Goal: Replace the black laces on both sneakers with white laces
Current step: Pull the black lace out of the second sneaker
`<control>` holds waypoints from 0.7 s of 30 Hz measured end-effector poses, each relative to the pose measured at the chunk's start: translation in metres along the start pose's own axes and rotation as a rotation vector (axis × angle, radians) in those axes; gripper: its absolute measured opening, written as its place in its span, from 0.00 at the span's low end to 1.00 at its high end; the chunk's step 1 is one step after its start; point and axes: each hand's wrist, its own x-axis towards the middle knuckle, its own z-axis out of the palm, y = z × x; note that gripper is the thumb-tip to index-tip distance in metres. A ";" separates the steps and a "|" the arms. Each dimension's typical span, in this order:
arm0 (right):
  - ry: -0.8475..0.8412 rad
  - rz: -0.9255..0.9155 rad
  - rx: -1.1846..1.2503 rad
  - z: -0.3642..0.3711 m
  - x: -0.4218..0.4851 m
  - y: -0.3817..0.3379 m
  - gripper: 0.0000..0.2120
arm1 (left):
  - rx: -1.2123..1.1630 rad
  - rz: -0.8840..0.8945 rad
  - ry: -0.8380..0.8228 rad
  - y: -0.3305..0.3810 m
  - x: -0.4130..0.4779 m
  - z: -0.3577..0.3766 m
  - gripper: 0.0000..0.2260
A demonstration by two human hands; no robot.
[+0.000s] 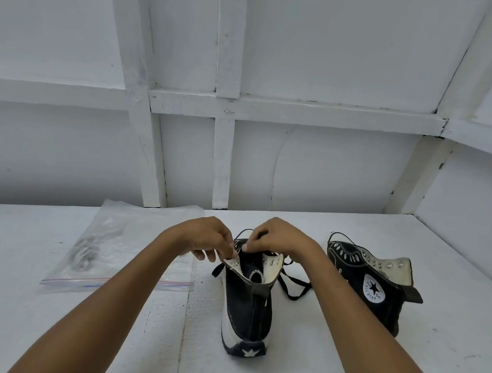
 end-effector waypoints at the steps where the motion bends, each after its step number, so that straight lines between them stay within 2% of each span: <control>1: -0.025 0.015 -0.030 0.002 0.000 0.000 0.05 | 0.000 0.000 0.000 0.000 0.000 0.000 0.09; 4: -0.015 0.028 0.001 0.002 -0.001 0.000 0.06 | 0.009 -0.001 0.007 0.001 -0.001 0.000 0.09; 6: 0.031 0.005 0.117 0.000 -0.002 -0.001 0.06 | 0.012 -0.002 0.007 0.000 -0.001 0.000 0.09; 10: 0.113 -0.047 0.621 -0.008 -0.001 -0.001 0.11 | 0.010 -0.002 0.006 0.002 -0.001 0.001 0.10; 13: 0.135 -0.006 0.969 -0.013 -0.001 0.001 0.13 | 0.009 -0.001 0.005 0.004 -0.001 0.001 0.09; 15: 0.199 0.040 0.926 -0.015 0.000 0.006 0.13 | 0.014 0.001 0.007 0.005 -0.001 0.001 0.08; 17: 0.230 0.048 0.720 -0.015 0.000 0.013 0.15 | 0.018 -0.002 0.011 0.005 -0.001 0.002 0.08; 19: 0.166 0.055 0.443 -0.016 -0.006 0.013 0.13 | 0.025 -0.003 0.014 0.006 0.000 0.002 0.07; 21: 0.030 0.078 0.195 -0.013 -0.011 0.010 0.13 | 0.031 -0.002 0.014 0.007 0.000 0.002 0.06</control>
